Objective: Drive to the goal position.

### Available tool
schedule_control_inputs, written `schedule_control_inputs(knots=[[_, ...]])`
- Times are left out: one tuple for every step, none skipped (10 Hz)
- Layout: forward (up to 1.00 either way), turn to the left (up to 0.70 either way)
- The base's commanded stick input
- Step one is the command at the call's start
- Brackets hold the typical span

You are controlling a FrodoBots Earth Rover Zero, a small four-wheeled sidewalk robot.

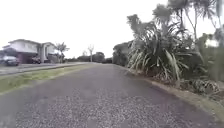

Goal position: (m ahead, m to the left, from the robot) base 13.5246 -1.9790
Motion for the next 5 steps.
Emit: schedule_control_inputs(knots=[[0.70,0.25],[0.70,0.32],[0.70,0.27],[0.70,0.08],[0.70,0.00]])
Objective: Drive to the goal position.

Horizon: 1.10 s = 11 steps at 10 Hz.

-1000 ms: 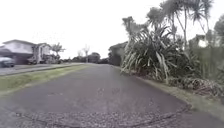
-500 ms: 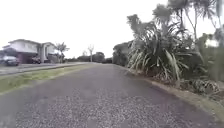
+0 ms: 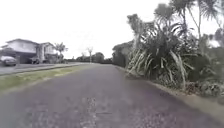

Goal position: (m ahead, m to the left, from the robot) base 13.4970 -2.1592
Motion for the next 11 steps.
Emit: schedule_control_inputs(knots=[[0.70,0.00],[0.70,0.00],[0.70,0.00],[0.70,0.00],[0.70,0.00],[0.70,0.00],[0.70,0.00],[0.70,0.00],[0.70,0.00],[0.70,0.00],[0.70,0.00]])
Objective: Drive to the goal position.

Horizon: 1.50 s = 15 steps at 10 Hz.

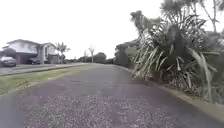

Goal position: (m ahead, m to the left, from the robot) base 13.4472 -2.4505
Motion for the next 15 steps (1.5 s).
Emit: schedule_control_inputs(knots=[[0.70,0.00],[0.70,0.00],[0.70,0.00],[0.70,0.06],[0.70,0.04],[0.70,0.00],[0.70,0.00],[0.70,0.00],[0.70,0.00],[0.70,0.00],[0.70,0.35],[0.70,0.35],[0.70,0.35],[0.70,0.35],[0.70,0.24]])
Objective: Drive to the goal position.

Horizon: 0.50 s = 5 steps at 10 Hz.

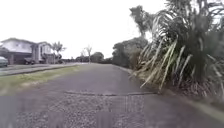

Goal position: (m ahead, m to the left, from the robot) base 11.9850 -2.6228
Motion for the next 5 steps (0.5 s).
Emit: schedule_control_inputs(knots=[[0.70,0.01],[0.70,0.00],[0.70,0.02],[0.70,0.05],[0.70,0.04]])
